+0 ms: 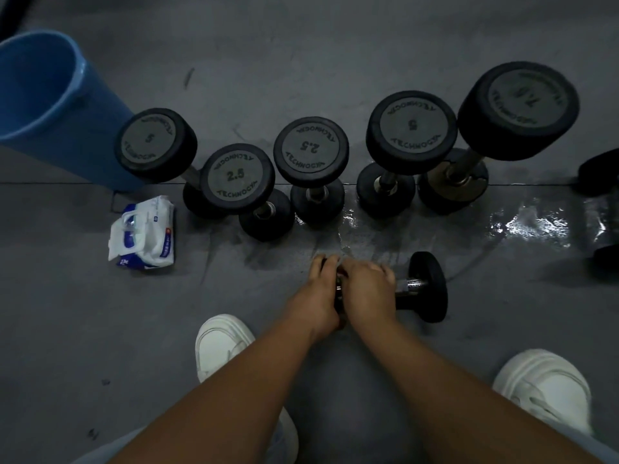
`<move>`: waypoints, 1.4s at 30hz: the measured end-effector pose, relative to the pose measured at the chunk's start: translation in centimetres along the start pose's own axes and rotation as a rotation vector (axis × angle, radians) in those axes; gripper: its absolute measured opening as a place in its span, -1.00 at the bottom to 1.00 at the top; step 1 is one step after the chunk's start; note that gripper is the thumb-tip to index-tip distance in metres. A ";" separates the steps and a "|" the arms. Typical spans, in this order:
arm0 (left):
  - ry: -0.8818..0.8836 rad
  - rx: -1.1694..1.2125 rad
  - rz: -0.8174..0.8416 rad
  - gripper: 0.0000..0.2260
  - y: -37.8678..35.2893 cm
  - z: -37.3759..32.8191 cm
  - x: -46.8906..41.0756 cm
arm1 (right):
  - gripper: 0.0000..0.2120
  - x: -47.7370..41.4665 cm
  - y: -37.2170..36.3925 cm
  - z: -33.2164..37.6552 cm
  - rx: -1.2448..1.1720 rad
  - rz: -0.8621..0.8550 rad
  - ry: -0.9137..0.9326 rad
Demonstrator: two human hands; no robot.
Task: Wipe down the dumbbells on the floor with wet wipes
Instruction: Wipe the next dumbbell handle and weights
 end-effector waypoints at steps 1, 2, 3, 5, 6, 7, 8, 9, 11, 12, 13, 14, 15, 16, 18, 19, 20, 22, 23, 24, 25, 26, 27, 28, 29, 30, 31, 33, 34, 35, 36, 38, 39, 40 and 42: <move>-0.002 0.007 -0.002 0.03 -0.1 0.0 0.0 | -0.89 0.5 0.0 0.1 0.001 -0.016 -0.024; 0.005 0.009 -0.002 0.01 -0.1 0.0 0.0 | -0.92 1.2 -0.1 0.2 0.026 -0.046 -0.037; 0.018 0.005 -0.005 -0.01 0.0 -0.1 0.0 | -0.94 2.0 -0.2 0.2 0.062 -0.066 -0.035; 0.029 0.006 -0.004 0.00 0.1 -0.2 0.0 | -0.94 2.3 -0.2 0.1 0.125 -0.068 0.016; 0.023 0.013 -0.002 0.02 0.2 -0.3 -0.1 | -0.92 1.5 -0.1 -0.1 0.137 -0.053 0.035; 0.014 0.015 0.001 0.03 0.3 -0.2 -0.2 | -0.89 0.5 0.1 -0.1 0.137 -0.023 0.045; 0.008 0.010 0.002 0.04 0.3 -0.2 -0.2 | -0.85 -0.2 0.2 0.0 0.128 0.014 0.044; 0.010 0.003 0.001 0.05 0.2 -0.2 -0.1 | -0.83 -0.5 0.2 0.1 0.116 0.053 0.035; 0.008 0.008 -0.005 0.02 0.1 -0.1 0.0 | -0.86 0.5 0.5 -0.1 0.039 0.073 0.030; -0.002 0.017 -0.014 -0.01 0.1 -0.2 0.0 | -0.89 1.9 0.4 -0.4 -0.053 0.041 0.025; -0.009 0.021 -0.018 -0.03 0.2 -0.2 -0.1 | -0.92 3.9 0.1 -0.3 -0.205 0.011 -0.023; -0.011 0.021 -0.015 -0.02 0.2 -0.3 -0.1 | -0.93 5.7 -0.8 -0.4 -0.411 -0.015 -0.144; -0.007 0.018 -0.011 0.00 0.2 -0.2 -0.1 | -0.91 6.7 -1.6 -0.6 -0.667 -0.071 -0.346; 0.000 0.017 -0.009 0.02 0.1 -0.1 0.0 | -0.88 6.7 -2.5 -0.9 -0.953 -0.146 -0.616; 0.000 0.014 -0.014 0.02 0.0 0.0 0.3 | -0.78 5.6 -4.7 -0.7 -1.508 -0.249 -1.004; 0.003 0.010 -0.017 0.02 -0.1 0.1 0.4 | -0.76 4.9 -5.6 -0.3 -1.658 -0.306 -1.089; 0.001 0.010 -0.020 0.02 -0.1 0.1 0.3 | -0.78 4.6 -5.8 0.0 -1.724 -0.346 -1.120; -0.012 0.020 -0.026 -0.01 -0.1 0.1 0.1 | -0.82 5.2 -5.7 0.8 -1.783 -0.377 -1.085; -0.016 0.029 -0.026 -0.02 0.0 0.0 0.0 | -0.82 5.7 -5.4 1.0 -1.804 -0.392 -1.056; -0.010 0.033 -0.021 -0.02 0.0 -0.1 0.0 | -0.81 6.0 -5.3 0.8 -1.795 -0.378 -1.045; -0.002 0.030 -0.016 -0.01 0.1 -0.1 0.0 | -0.78 5.9 -5.2 0.6 -1.771 -0.339 -1.045; 0.002 0.022 -0.014 0.00 0.1 -0.1 0.1 | -0.75 5.4 -5.4 0.3 -1.737 -0.318 -1.064; -0.003 0.018 -0.013 0.01 0.1 -0.2 0.2 | -0.73 4.9 -5.5 0.2 -1.713 -0.309 -1.077; -0.011 0.021 -0.015 0.01 0.1 -0.2 0.4 | -0.73 4.7 -5.6 0.1 -1.705 -0.306 -1.083; -0.019 0.028 -0.019 0.00 0.1 -0.3 0.5 | -0.75 4.6 -5.5 0.4 -1.714 -0.295 -1.078; -0.021 0.034 -0.022 -0.02 0.2 -0.3 0.5 | -0.79 4.7 -5.4 0.6 -1.725 -0.284 -1.093; -0.021 0.040 -0.024 -0.05 0.2 -0.3 0.5 | -0.85 4.8 -5.3 0.8 -1.741 -0.270 -1.105; -0.022 0.042 -0.029 -0.09 0.2 -0.4 0.6 | -0.87 4.4 -4.9 1.3 -1.770 -0.216 -1.107; -0.022 0.037 -0.027 -0.10 0.3 -0.5 0.6 | -0.84 4.0 -5.1 1.3 -1.750 -0.199 -1.116; -0.018 0.034 -0.022 -0.10 0.3 -0.5 0.6 | -0.78 3.5 -5.4 1.3 -1.720 -0.195 -1.121; -0.010 0.036 -0.015 -0.11 0.4 -0.5 0.6 | -0.71 3.0 -5.5 1.3 -1.681 -0.221 -1.120; 0.002 0.038 -0.015 -0.14 0.4 -0.5 0.7 | -0.62 2.2 -5.6 1.2 -1.602 -0.272 -1.125; 0.005 0.031 -0.017 -0.15 0.3 -0.5 0.7 | -0.61 1.7 -5.6 1.2 -1.574 -0.278 -1.141; 0.008 0.019 -0.014 -0.15 0.2 -0.5 0.8 | -0.61 1.4 -5.2 1.2 -1.557 -0.274 -1.157; 0.013 0.011 -0.011 -0.13 0.2 -0.4 0.6 | -0.63 1.4 -4.5 1.1 -1.517 -0.252 -1.150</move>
Point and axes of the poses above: each hand's wrist, its own x-axis away from the middle knuckle, its own y-axis out of the back of the hand, z = x × y, the point moved 3 cm from there along -x, towards the middle knuckle, and after that the axes turned 14 degrees about y, right-handed, at the moved point
